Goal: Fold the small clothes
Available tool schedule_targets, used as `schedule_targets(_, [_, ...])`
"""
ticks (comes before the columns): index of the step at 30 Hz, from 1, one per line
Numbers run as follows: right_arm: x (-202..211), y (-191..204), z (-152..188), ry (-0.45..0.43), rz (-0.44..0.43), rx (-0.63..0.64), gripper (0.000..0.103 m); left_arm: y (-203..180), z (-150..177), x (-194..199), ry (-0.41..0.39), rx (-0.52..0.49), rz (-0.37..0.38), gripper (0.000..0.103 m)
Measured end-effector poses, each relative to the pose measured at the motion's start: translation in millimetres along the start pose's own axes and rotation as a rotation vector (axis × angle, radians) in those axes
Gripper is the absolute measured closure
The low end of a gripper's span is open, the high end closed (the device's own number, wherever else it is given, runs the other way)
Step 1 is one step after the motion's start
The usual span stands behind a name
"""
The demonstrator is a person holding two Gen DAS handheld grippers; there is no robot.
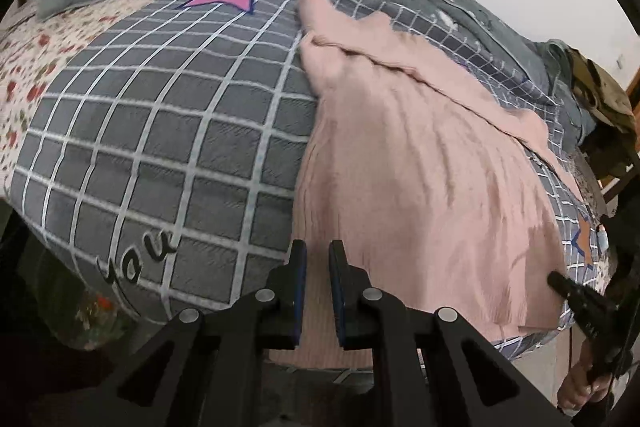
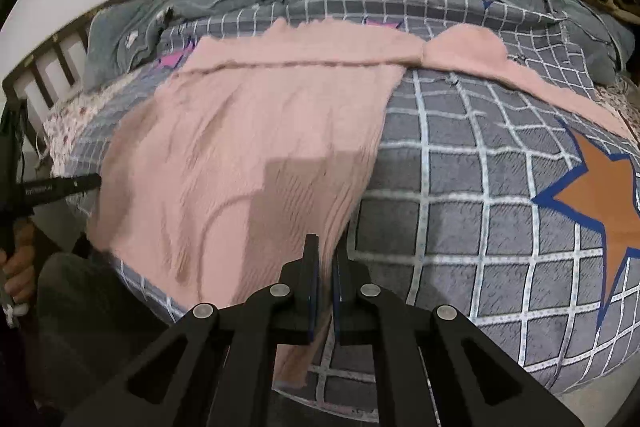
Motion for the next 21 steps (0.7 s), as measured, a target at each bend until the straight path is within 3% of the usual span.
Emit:
schedule_targets(3, [0.3, 0.0, 3.3, 0.007, 0.013, 0.036, 0.096, 3.4, -5.8, 5.0, -0.027, 0.017, -0.027, 0.091])
schedule_targets(4, [4.5, -2.0, 2.5, -0.008, 0.01, 0.038, 0.091, 3.3, -10.3, 6.8, -0.036, 0.012, -0.045, 0.09])
schedule_targets(7, [17.1, -11.3, -6.6, -0.056, 0.031, 0.037, 0.077, -1.7, -26.3, 6.3, -0.048, -0.016, -0.085, 0.07])
schedule_targets(9, [25.1, -20.1, -15.9, -0.094, 0.055, 0.035, 0.073, -7.5, -40.1, 3.6, -0.069, -0.039, -0.11, 0.051])
schedule_targets(10, [28.1, -24.0, -19.9, -0.108, 0.063, 0.035, 0.072, -10.6, -45.6, 2.8, -0.082, -0.049, -0.117, 0.048])
schedule_targets(21, [25.8, -66.8, -64.0, -0.167, 0.118, -0.035, 0.06, -38.4, -135.5, -36.6, -0.146, -0.093, -0.132, 0.046])
Point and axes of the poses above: each gripper's, at about its wrist camera, not at the fingertips, and x roughly against the way its jaws point, y to its left, z to its underside, the point moved 3 cm from there along -x, roughly the way its jaws point, and after that the axes turned 3 degrees about -y, right-handed, at the moved point
